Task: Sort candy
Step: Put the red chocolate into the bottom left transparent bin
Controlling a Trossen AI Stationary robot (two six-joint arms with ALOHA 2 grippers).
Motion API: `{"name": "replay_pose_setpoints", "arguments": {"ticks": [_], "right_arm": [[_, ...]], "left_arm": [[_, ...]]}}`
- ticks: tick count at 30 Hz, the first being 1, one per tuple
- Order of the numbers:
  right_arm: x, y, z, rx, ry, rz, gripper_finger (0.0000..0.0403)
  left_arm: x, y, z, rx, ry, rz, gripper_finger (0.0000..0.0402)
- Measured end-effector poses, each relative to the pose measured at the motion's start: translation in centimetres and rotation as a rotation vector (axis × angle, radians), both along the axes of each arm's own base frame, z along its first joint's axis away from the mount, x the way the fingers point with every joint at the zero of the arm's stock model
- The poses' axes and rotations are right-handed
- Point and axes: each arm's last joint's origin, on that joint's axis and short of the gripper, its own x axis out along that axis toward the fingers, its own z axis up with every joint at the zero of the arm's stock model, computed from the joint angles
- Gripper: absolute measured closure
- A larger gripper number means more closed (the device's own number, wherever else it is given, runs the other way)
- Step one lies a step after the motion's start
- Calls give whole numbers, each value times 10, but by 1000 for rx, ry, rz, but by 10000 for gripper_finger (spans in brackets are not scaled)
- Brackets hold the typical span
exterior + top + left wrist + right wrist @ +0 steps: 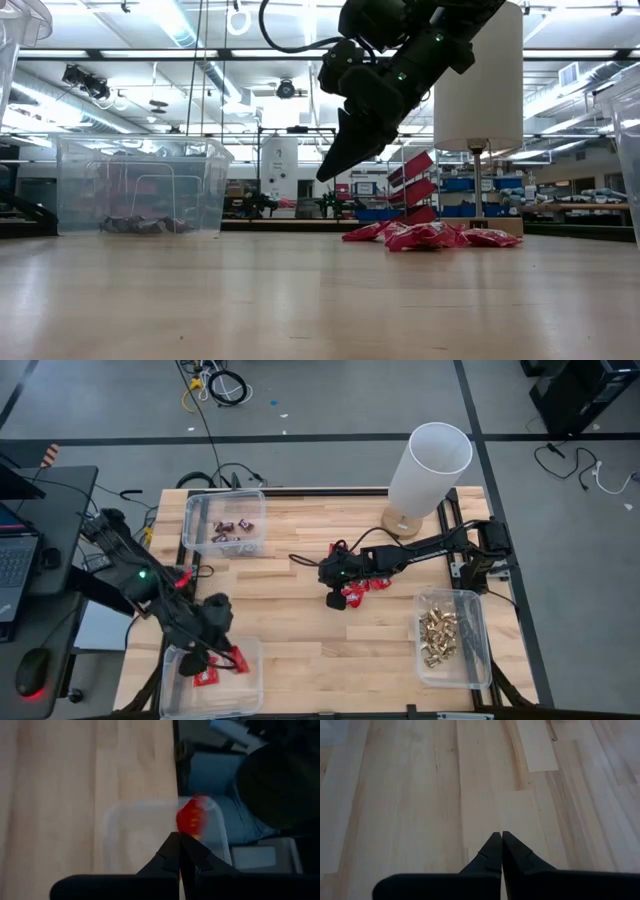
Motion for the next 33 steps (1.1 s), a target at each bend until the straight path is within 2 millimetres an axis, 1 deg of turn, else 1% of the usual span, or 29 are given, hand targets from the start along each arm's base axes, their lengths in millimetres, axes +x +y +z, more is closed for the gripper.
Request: {"name": "replay_pose_setpoints", "arguments": {"ticks": [5,7,12,15,20,23,28,33], "right_arm": [[0,-1,0,-6,-2,5,403],[0,-3,0,-7,-6,1,403],[0,-8,1,-7,-6,-13,403],[0,-9,1,-7,-7,-15,403],[0,-9,1,-1,-7,-21,403],[0,-9,1,1,-7,-23,403],[1,-9,1,2,-8,-23,403],[1,-9,1,2,-19,-22,403]], "left_arm": [[4,-11,-25,-13,124,35,401],[7,-15,-35,-44,163,36,401],[15,-28,-57,-167,164,-28,401],[16,-30,-72,-201,192,-43,401],[10,-26,-101,-211,324,17,401],[9,-25,-116,-225,353,11,401],[10,-25,-131,-272,335,-3,401],[12,-20,-134,-280,373,56,398]]}}
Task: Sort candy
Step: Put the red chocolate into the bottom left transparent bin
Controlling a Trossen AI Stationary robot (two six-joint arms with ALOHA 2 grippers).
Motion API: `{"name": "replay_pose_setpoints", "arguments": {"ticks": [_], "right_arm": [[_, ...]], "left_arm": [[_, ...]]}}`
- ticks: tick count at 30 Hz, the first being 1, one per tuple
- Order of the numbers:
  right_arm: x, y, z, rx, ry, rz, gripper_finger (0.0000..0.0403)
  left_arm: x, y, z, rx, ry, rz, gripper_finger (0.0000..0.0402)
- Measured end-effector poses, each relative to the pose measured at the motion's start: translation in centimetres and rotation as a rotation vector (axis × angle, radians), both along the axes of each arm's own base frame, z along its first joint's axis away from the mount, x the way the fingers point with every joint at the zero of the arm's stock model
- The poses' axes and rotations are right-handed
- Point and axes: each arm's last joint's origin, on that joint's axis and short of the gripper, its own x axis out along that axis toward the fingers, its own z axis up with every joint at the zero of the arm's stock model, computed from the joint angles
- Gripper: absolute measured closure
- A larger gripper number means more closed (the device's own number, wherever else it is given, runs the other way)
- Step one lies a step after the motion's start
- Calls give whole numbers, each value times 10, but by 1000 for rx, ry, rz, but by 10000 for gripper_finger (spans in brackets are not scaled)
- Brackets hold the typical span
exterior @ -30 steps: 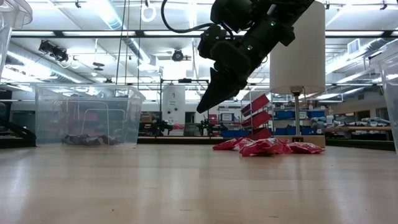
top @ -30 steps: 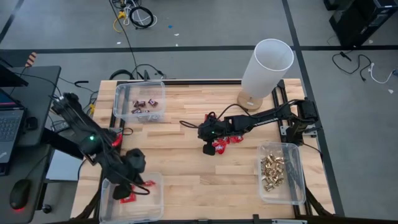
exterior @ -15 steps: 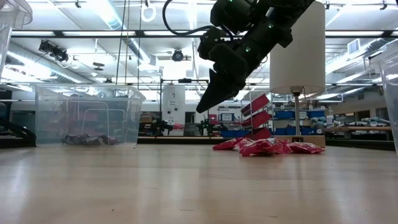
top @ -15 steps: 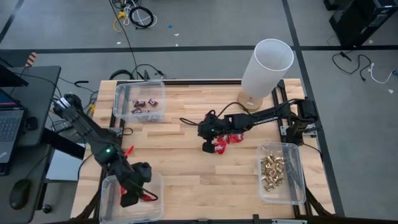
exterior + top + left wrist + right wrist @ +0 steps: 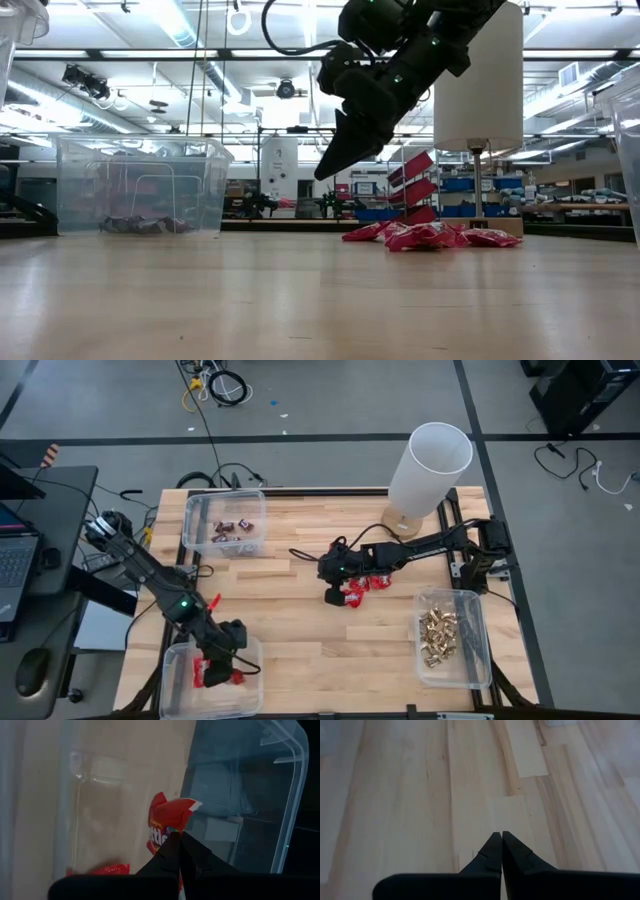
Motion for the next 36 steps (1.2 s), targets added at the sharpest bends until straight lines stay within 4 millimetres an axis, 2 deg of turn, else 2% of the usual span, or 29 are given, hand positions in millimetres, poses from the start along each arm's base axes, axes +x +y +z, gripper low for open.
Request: {"name": "replay_pose_setpoints", "arguments": {"ticks": [36], "right_arm": [[0,0,1,1,-5,1,403]], "left_arm": [[1,1,5,0,24,55,393]]}}
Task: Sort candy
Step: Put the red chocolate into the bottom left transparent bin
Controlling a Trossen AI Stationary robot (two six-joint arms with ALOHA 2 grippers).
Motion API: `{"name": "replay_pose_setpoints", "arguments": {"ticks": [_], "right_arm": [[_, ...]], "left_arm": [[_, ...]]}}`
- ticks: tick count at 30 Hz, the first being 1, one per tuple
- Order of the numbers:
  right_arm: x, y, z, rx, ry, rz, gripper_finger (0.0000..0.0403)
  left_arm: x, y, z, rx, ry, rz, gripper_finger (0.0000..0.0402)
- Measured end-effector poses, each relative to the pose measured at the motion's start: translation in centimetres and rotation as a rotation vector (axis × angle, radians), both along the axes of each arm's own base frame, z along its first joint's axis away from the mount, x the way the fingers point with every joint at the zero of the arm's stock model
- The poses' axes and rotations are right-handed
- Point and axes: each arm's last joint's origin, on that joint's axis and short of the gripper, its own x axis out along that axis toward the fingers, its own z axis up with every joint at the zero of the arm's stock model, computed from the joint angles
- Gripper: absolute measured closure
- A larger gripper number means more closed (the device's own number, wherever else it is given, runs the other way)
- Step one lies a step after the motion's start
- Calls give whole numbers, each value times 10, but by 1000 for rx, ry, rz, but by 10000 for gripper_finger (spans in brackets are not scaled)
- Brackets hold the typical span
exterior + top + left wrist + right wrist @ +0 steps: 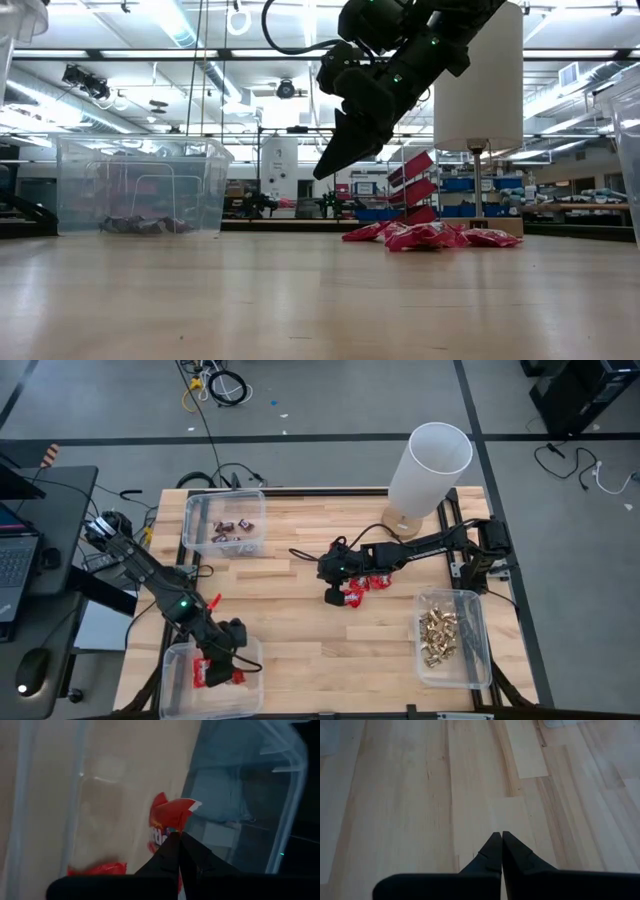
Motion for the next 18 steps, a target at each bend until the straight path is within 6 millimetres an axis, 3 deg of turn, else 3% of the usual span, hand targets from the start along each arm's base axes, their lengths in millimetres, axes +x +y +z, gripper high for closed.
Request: {"name": "replay_pose_setpoints", "arguments": {"ticks": [13,18], "right_arm": [[0,0,0,0,-1,0,403],[0,0,0,0,-1,0,403]], "left_arm": [[-1,1,0,-13,34,-12,321],[-2,0,1,-48,64,-52,312]]}}
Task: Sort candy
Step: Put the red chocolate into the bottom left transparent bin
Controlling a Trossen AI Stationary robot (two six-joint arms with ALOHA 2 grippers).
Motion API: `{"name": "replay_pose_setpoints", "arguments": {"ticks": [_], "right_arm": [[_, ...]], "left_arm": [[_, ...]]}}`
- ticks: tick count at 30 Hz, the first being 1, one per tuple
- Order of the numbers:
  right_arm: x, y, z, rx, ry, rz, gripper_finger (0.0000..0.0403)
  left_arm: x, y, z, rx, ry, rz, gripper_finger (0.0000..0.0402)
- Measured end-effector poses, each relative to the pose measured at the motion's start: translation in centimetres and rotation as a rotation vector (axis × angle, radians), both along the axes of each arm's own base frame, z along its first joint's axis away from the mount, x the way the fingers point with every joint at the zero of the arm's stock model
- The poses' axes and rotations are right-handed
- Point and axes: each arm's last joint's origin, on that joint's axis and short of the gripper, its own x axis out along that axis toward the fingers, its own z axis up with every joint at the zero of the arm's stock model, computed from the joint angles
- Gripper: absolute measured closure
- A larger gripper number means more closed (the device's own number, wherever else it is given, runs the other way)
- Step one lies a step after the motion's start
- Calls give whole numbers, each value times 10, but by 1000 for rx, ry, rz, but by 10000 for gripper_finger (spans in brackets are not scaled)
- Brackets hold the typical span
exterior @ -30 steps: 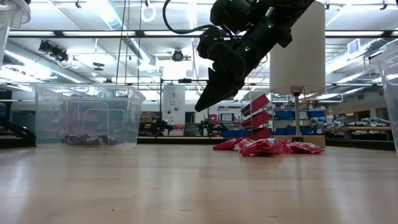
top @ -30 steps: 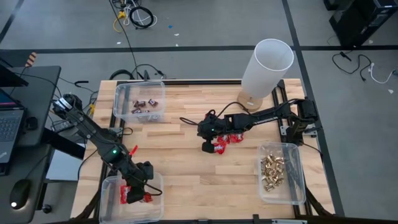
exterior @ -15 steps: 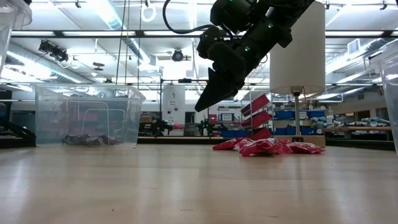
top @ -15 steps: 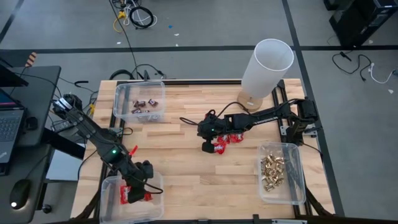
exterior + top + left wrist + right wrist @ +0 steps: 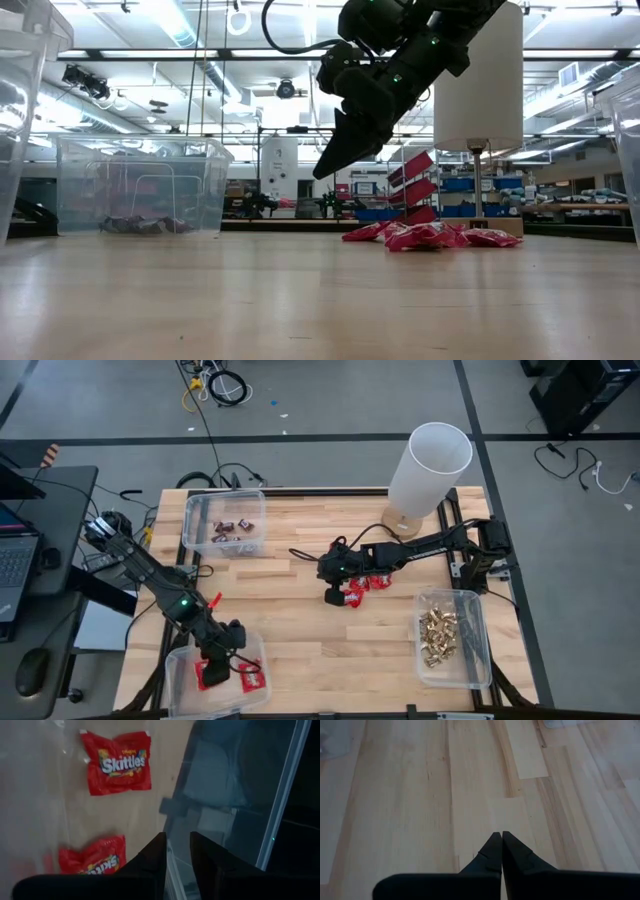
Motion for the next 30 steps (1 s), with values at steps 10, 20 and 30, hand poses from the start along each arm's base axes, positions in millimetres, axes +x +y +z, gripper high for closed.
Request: {"name": "replay_pose_setpoints", "arguments": {"ticks": [10,20,30], "right_arm": [[2,0,2,-1,-24,1,403],[2,0,2,-3,-28,2,403],[2,0,2,-3,-27,2,403]], "left_arm": [[-1,0,1,-24,10,-18,312],[-6,6,21,-96,-96,-4,314],[-8,10,29,-108,-147,18,348]]}}
